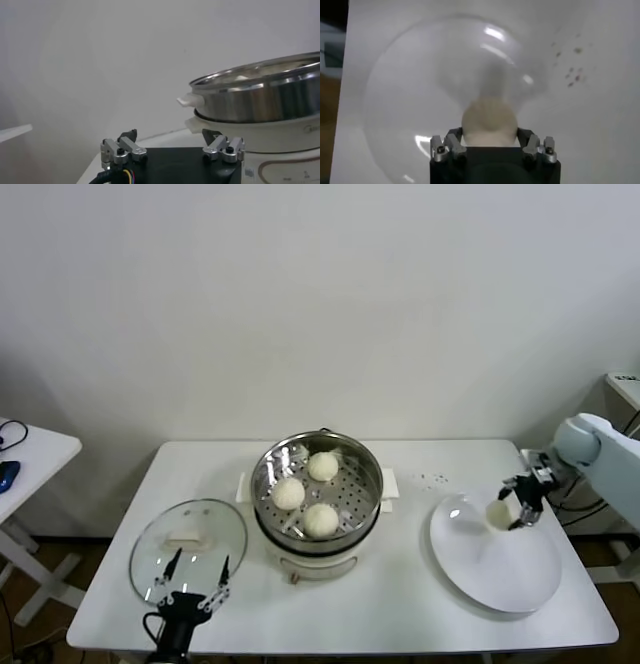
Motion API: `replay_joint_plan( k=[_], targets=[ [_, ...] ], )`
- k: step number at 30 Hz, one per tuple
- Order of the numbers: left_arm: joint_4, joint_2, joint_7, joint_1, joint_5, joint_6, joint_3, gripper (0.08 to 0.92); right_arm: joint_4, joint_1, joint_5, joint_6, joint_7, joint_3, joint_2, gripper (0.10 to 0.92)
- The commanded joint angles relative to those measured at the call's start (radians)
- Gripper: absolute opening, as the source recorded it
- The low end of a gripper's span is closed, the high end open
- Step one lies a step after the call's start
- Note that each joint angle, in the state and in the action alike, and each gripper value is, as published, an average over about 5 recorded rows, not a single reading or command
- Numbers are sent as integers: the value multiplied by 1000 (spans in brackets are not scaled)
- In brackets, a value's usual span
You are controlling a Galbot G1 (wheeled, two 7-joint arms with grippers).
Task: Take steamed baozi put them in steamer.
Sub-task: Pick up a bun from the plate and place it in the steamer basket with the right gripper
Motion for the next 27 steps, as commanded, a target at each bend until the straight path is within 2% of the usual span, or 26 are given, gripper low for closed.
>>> replay_joint_plan(
  k=[1, 7, 10, 18, 27],
  targets=[
    [-3, 1, -1, -1, 9, -2, 11, 823, 157, 510, 492, -165, 23, -453, 63, 712],
    [-4, 1, -2, -10, 13, -3, 26, 823, 225, 689, 734, -238, 71, -623, 172, 712],
    [-6, 4, -2, -14, 15, -1, 36, 823, 248, 719, 796, -263, 94, -663, 228, 712],
    [-2, 18, -2, -24, 33, 1, 63, 823, 268, 698, 867, -301, 145, -704, 373, 712],
    [4, 24, -2, -28, 33, 2, 71, 823, 198, 613, 883, -307, 167, -711, 513, 715]
  ],
)
